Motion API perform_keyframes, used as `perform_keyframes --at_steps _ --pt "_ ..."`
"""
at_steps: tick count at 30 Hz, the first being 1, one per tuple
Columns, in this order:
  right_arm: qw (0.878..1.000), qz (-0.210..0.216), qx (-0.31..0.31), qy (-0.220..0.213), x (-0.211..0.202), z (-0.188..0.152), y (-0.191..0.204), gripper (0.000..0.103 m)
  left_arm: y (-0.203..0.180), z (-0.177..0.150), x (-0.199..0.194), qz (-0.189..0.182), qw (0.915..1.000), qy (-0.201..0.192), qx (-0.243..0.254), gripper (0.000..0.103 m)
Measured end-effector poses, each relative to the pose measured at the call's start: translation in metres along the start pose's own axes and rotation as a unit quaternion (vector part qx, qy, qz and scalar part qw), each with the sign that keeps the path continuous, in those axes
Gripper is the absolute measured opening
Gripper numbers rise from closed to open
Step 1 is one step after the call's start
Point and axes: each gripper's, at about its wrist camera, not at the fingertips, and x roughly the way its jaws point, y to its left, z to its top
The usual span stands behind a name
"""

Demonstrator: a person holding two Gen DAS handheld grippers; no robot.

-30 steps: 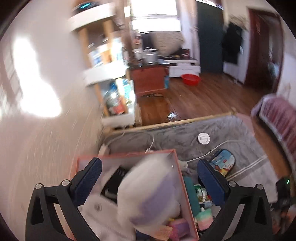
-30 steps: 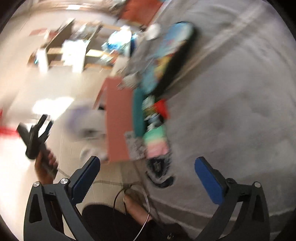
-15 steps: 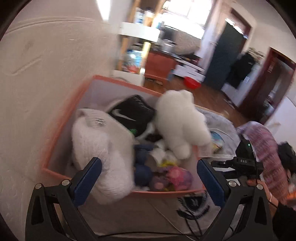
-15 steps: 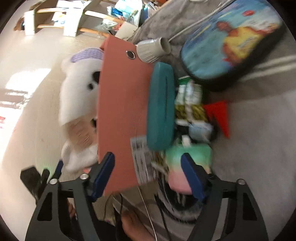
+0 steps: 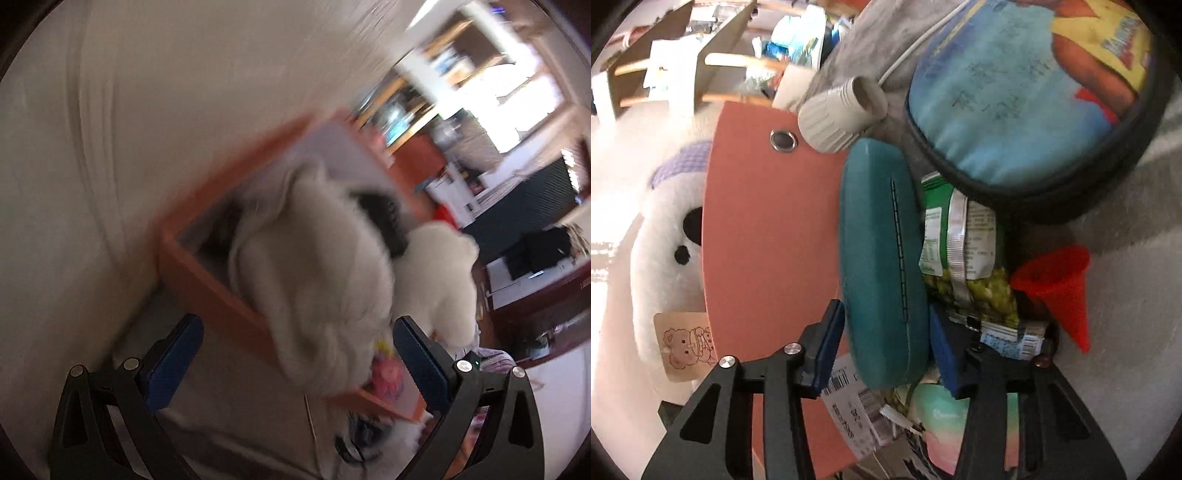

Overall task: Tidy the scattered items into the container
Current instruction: 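Grasp the teal glasses case with the right gripper and lift it, then lower the teal case into the orange box and open the right gripper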

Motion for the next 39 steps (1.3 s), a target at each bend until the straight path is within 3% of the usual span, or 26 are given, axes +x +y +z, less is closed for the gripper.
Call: perform_keyframes --at_steps 1,4,6,8,11,15,19,21,24,26,27,28,30,32,35,36,39 --pt "1.0 -0.018 -0.017 -0.002 0.004 -0.001 0.005 0.046 -0.006 -0.002 0.0 -0.008 0.9999 0.004 0.011 0.103" --pt "0.997 -0.056 -0.052 0.007 0.016 0.002 0.02 0.051 -0.021 -0.009 -0.013 0.022 0.9984 -0.03 0.043 0.103" --pt "0.997 -0.05 -0.058 0.019 0.016 0.002 0.02 0.047 -0.029 -0.016 -0.019 -0.003 0.9983 -0.03 0.051 0.103" --pt "0.999 -0.012 -0.043 0.011 0.003 -0.002 0.01 0.038 -0.042 -0.023 -0.024 -0.022 0.9962 -0.025 0.08 0.103" --pt "0.998 0.058 -0.011 -0.008 -0.032 -0.025 -0.004 0.037 -0.051 -0.025 -0.028 -0.024 0.9944 -0.03 0.099 0.103" --pt "0.991 0.127 0.032 -0.037 -0.082 -0.062 -0.013 0.037 -0.046 -0.016 -0.028 -0.035 0.9955 -0.028 0.084 0.103" --pt "0.98 0.19 0.014 -0.065 -0.128 -0.092 0.021 0.037 -0.04 -0.014 -0.029 -0.039 0.9964 -0.028 0.07 0.103" --pt "0.964 0.255 0.002 -0.074 -0.153 -0.091 0.044 0.037 -0.04 -0.014 -0.028 -0.037 0.9965 -0.027 0.07 0.103" --pt "0.955 0.279 -0.046 -0.085 -0.166 -0.096 0.089 0.037 -0.041 -0.014 -0.025 -0.033 0.9967 -0.023 0.071 0.103" --pt "0.956 0.274 -0.072 -0.081 -0.159 -0.098 0.128 0.043 -0.042 -0.013 -0.021 -0.031 0.9966 -0.017 0.074 0.103" --pt "0.958 0.264 -0.098 -0.058 -0.143 -0.091 0.156 0.079 -0.042 -0.013 -0.021 -0.032 0.9967 -0.016 0.073 0.103" --pt "0.964 0.234 -0.12 -0.039 -0.133 -0.09 0.173 0.101 -0.041 -0.013 -0.021 -0.033 0.9968 -0.015 0.071 0.103" --pt "0.972 0.182 -0.137 -0.057 -0.135 -0.097 0.184 0.096 -0.038 -0.012 -0.023 -0.034 0.9971 -0.018 0.065 0.103" --pt "0.973 0.176 -0.137 -0.059 -0.131 -0.093 0.171 0.096 -0.036 -0.012 -0.025 -0.036 0.9973 -0.023 0.061 0.103" --pt "0.99 0.105 -0.077 -0.043 -0.118 -0.089 0.103 0.096 -0.04 -0.012 -0.022 -0.032 0.9971 -0.021 0.066 0.103" --pt "0.996 0.071 -0.039 -0.034 -0.11 -0.09 0.062 0.094 -0.042 -0.012 -0.021 -0.03 0.9969 -0.02 0.07 0.103" --pt "0.999 -0.014 -0.01 -0.031 -0.088 -0.088 -0.01 0.091 -0.047 -0.012 -0.019 -0.026 0.9958 -0.014 0.087 0.103"
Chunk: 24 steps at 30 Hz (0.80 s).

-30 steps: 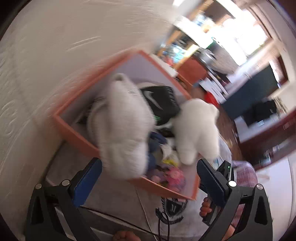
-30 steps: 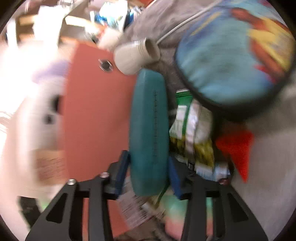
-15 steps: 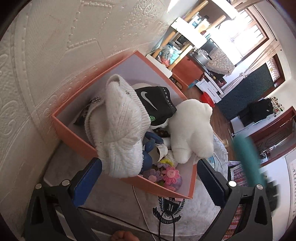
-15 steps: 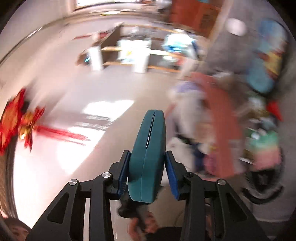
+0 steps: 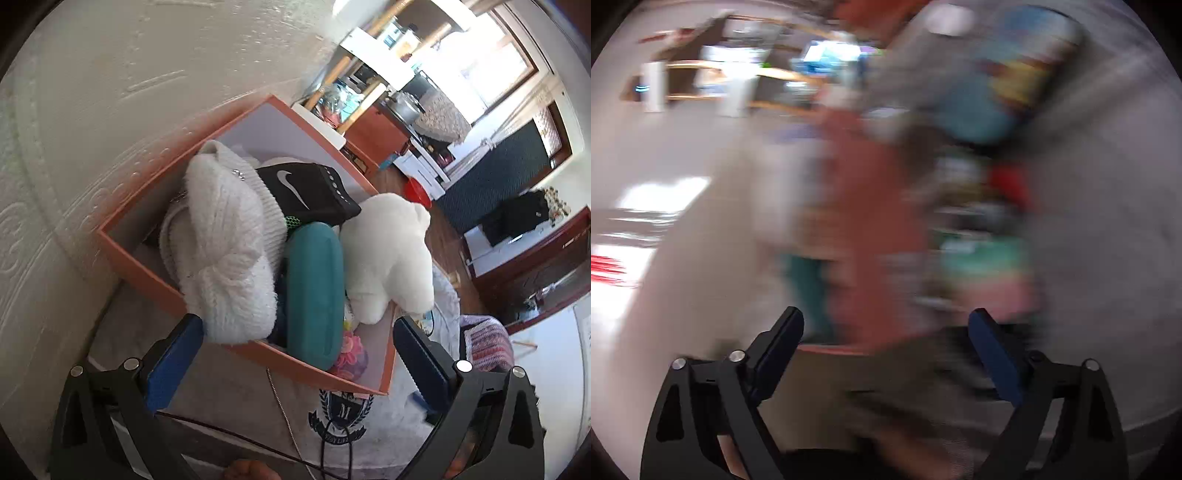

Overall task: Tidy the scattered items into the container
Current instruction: 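Lower the teal case into the orange box and open the right gripper, then grasp the pink-green squeeze pouch with the right gripper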

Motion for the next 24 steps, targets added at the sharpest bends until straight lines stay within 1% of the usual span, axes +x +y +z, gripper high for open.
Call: perform_keyframes --at_steps 1,2,4,5,7,8,10,11,12,13,14,15,16,17,18,19,20,21,23,24 --pt "1.0 -0.027 -0.013 0.002 0.008 -0.003 -0.013 0.091 0.001 0.0 0.0 -0.002 1.0 0.0 0.001 0.103" --pt "0.999 -0.044 -0.022 0.006 0.018 -0.004 -0.019 0.091 0.002 0.001 -0.001 -0.003 1.0 -0.001 -0.001 0.103" --pt "0.998 -0.057 -0.033 0.023 0.04 -0.004 -0.025 0.091 0.006 0.002 0.0 -0.006 0.9999 0.0 -0.009 0.103" --pt "0.997 -0.058 -0.044 0.028 0.049 -0.003 -0.023 0.091 0.007 0.002 0.001 -0.006 0.9999 0.001 -0.011 0.103" --pt "0.992 -0.075 -0.097 0.03 0.066 0.003 -0.004 0.092 0.007 0.002 0.002 -0.004 0.9999 0.003 -0.012 0.103" --pt "0.988 -0.093 -0.121 0.032 0.074 0.006 0.003 0.092 0.006 0.002 0.002 -0.002 0.9999 0.003 -0.009 0.103" --pt "0.975 -0.153 -0.157 0.043 0.098 0.011 0.01 0.093 0.002 0.002 0.002 0.002 1.0 0.0 -0.002 0.103" --pt "0.968 -0.171 -0.172 0.055 0.112 0.011 0.008 0.1 0.001 0.002 0.001 0.004 1.0 -0.002 0.002 0.103" --pt "0.963 -0.182 -0.191 0.049 0.117 0.01 0.008 0.103 0.0 0.002 0.001 0.007 1.0 -0.004 0.005 0.103" --pt "0.961 -0.184 -0.198 0.048 0.119 0.009 0.007 0.102 -0.002 0.002 -0.001 0.011 0.9999 -0.008 0.009 0.103" --pt "0.959 -0.189 -0.206 0.045 0.118 0.008 0.007 0.096 -0.005 0.001 -0.003 0.016 0.9997 -0.014 0.016 0.103" --pt "0.954 -0.207 -0.214 0.041 0.116 0.006 0.006 0.078 -0.008 0.001 -0.005 0.021 0.9993 -0.02 0.024 0.103" --pt "0.949 -0.22 -0.221 0.036 0.111 0.005 0.004 0.068 -0.013 0.0 -0.007 0.029 0.9985 -0.028 0.037 0.103" --pt "0.954 -0.205 -0.217 0.036 0.105 0.006 0.0 0.067 -0.022 -0.002 -0.011 0.039 0.9969 -0.038 0.057 0.103" --pt "0.962 -0.184 -0.2 0.036 0.098 0.008 -0.008 0.063 -0.029 -0.004 -0.014 0.048 0.9948 -0.048 0.075 0.103" --pt "0.97 -0.161 -0.177 0.032 0.09 0.01 -0.016 0.062 -0.042 -0.007 -0.019 0.061 0.9907 -0.062 0.104 0.103" --pt "0.976 -0.142 -0.161 0.03 0.084 0.011 -0.021 0.051 -0.051 -0.011 -0.022 0.072 0.9864 -0.074 0.128 0.103" --pt "0.981 -0.127 -0.145 0.021 0.076 0.012 -0.025 0.049 -0.06 -0.014 -0.025 0.08 0.9821 -0.083 0.149 0.103" --pt "0.984 -0.113 -0.136 0.009 0.064 0.012 -0.024 0.045 -0.081 -0.025 -0.031 0.096 0.9692 -0.104 0.202 0.103" --pt "0.986 -0.101 -0.136 0.003 0.058 0.012 -0.021 0.04 -0.087 -0.028 -0.032 0.099 0.9647 -0.107 0.219 0.103"
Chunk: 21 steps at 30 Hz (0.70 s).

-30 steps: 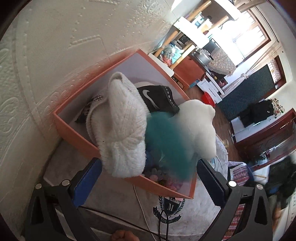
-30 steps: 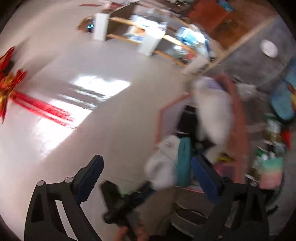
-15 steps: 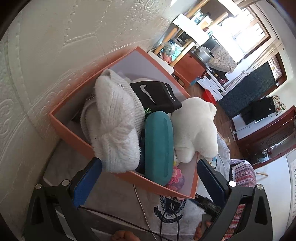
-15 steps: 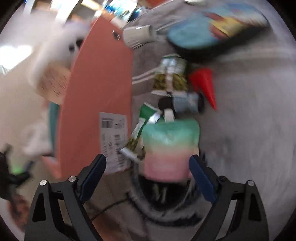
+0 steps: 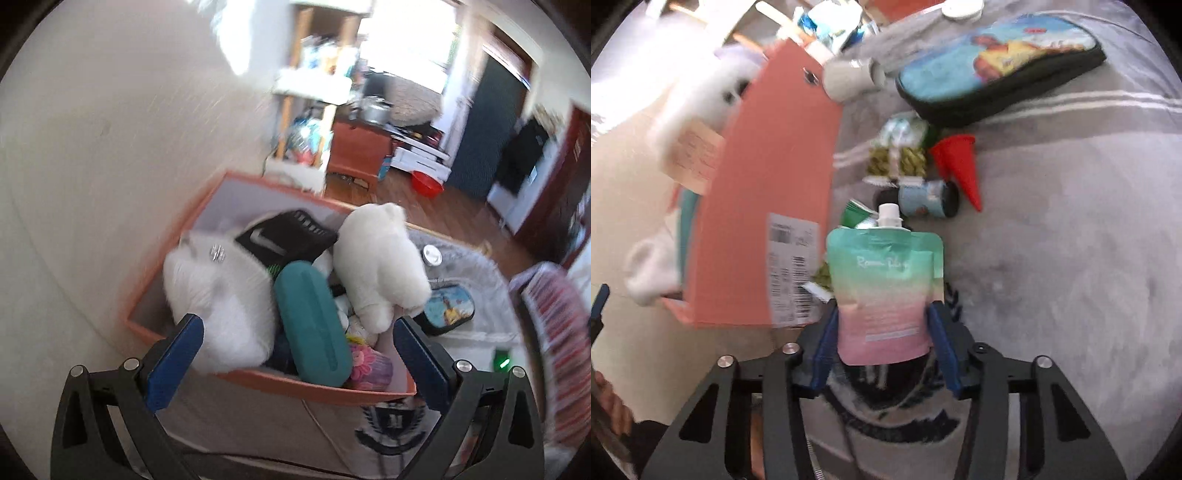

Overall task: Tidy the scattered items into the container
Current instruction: 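Grasp the pink-green squeeze pouch with the right gripper, then drop the pouch into the orange box from the right gripper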

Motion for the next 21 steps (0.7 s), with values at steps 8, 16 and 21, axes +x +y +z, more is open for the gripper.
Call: perform_keyframes --at_steps 8,16,21 --pt "0.987 0.121 -0.03 -0.098 -0.081 0.014 0.073 0.033 -0.05 -0.004 0.007 0.008 0.9939 0.007 0.11 0.103" --pt "0.977 0.149 -0.119 -0.089 -0.091 0.054 0.224 0.099 -0.038 -0.003 0.007 -0.003 0.9965 0.011 0.083 0.103" --pt "0.979 0.095 -0.138 -0.115 -0.116 0.041 0.199 0.098 -0.04 -0.004 0.007 -0.007 0.996 0.012 0.089 0.103"
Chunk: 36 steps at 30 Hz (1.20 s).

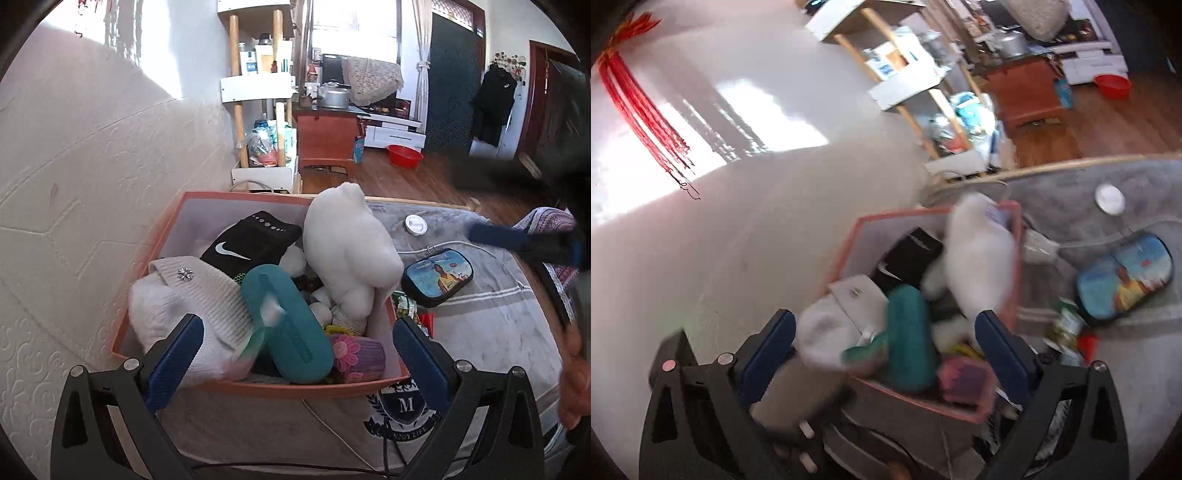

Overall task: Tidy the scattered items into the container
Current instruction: 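Drop the pouch into the orange box from the right gripper, then grasp the green snack bag with the left gripper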

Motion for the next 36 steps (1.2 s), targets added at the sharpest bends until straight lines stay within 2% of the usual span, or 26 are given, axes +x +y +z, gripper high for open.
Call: perform_keyframes --at_steps 2,3,4,5,6,8,10,12,15,18,20,23,25,26,28,30,33,34,36 --pt "0.999 -0.002 0.032 0.008 -0.019 -0.018 -0.034 0.098 -0.013 0.001 0.008 -0.03 0.9989 0.022 0.027 0.103" --pt "0.999 -0.008 0.048 0.012 -0.037 -0.028 -0.046 0.098 -0.02 0.003 0.014 -0.062 0.9964 0.042 0.04 0.103" --pt "0.998 -0.014 0.062 0.015 -0.053 -0.038 -0.057 0.098 -0.036 0.004 0.025 -0.111 0.988 0.08 0.072 0.103" --pt "0.996 -0.02 0.082 0.015 -0.068 -0.051 -0.078 0.098 -0.053 0.005 0.033 -0.134 0.9794 0.109 0.104 0.103" --pt "0.995 -0.023 0.096 0.01 -0.079 -0.052 -0.087 0.098 -0.07 0.006 0.039 -0.136 0.9728 0.128 0.137 0.103" --pt "0.991 -0.025 0.135 -0.01 -0.105 -0.07 -0.122 0.098 -0.119 0.006 0.058 -0.127 0.9532 0.167 0.218 0.103" --pt "0.983 -0.021 0.181 -0.037 -0.128 -0.081 -0.158 0.098 -0.161 0.004 0.082 -0.137 0.9323 0.21 0.261 0.103" --pt "0.972 -0.011 0.227 -0.055 -0.14 -0.091 -0.189 0.098 -0.2 0.0 0.118 -0.158 0.9112 0.265 0.273 0.103" --pt "0.958 0.025 0.275 -0.076 -0.147 -0.089 -0.226 0.098 -0.236 -0.006 0.186 -0.135 0.9007 0.329 0.25 0.103" --pt "0.958 0.03 0.271 -0.093 -0.156 -0.079 -0.236 0.098 -0.244 -0.01 0.249 -0.095 0.9033 0.365 0.205 0.103" --pt "0.958 0.04 0.267 -0.099 -0.16 -0.075 -0.24 0.098 -0.234 -0.009 0.284 -0.082 0.9094 0.379 0.151 0.103" --pt "0.956 0.065 0.267 -0.098 -0.161 -0.072 -0.243 0.098 -0.219 -0.011 0.311 -0.053 0.9188 0.377 0.105 0.103" --pt "0.956 0.076 0.267 -0.091 -0.155 -0.07 -0.242 0.098 -0.215 -0.013 0.32 -0.059 0.9183 0.379 0.098 0.101" --pt "0.957 0.079 0.267 -0.087 -0.152 -0.07 -0.242 0.098 -0.215 -0.012 0.319 -0.069 0.9211 0.371 0.098 0.096" --pt "0.958 0.087 0.264 -0.073 -0.142 -0.071 -0.24 0.098 -0.215 -0.006 0.315 -0.076 0.9241 0.363 0.092 0.065" --pt "0.959 0.089 0.261 -0.059 -0.134 -0.071 -0.237 0.098 -0.219 -0.001 0.307 -0.095 0.9219 0.364 0.092 0.04" --pt "0.96 0.083 0.263 -0.049 -0.127 -0.074 -0.238 0.098 -0.223 0.005 0.288 -0.108 0.9202 0.361 0.107 0.034" --pt "0.959 0.082 0.265 -0.048 -0.126 -0.075 -0.24 0.098 -0.222 0.007 0.281 -0.111 0.9211 0.358 0.106 0.028" --pt "0.957 0.079 0.273 -0.046 -0.124 -0.079 -0.245 0.098 -0.217 0.014 0.259 -0.126 0.9226 0.352 0.095 0.028"
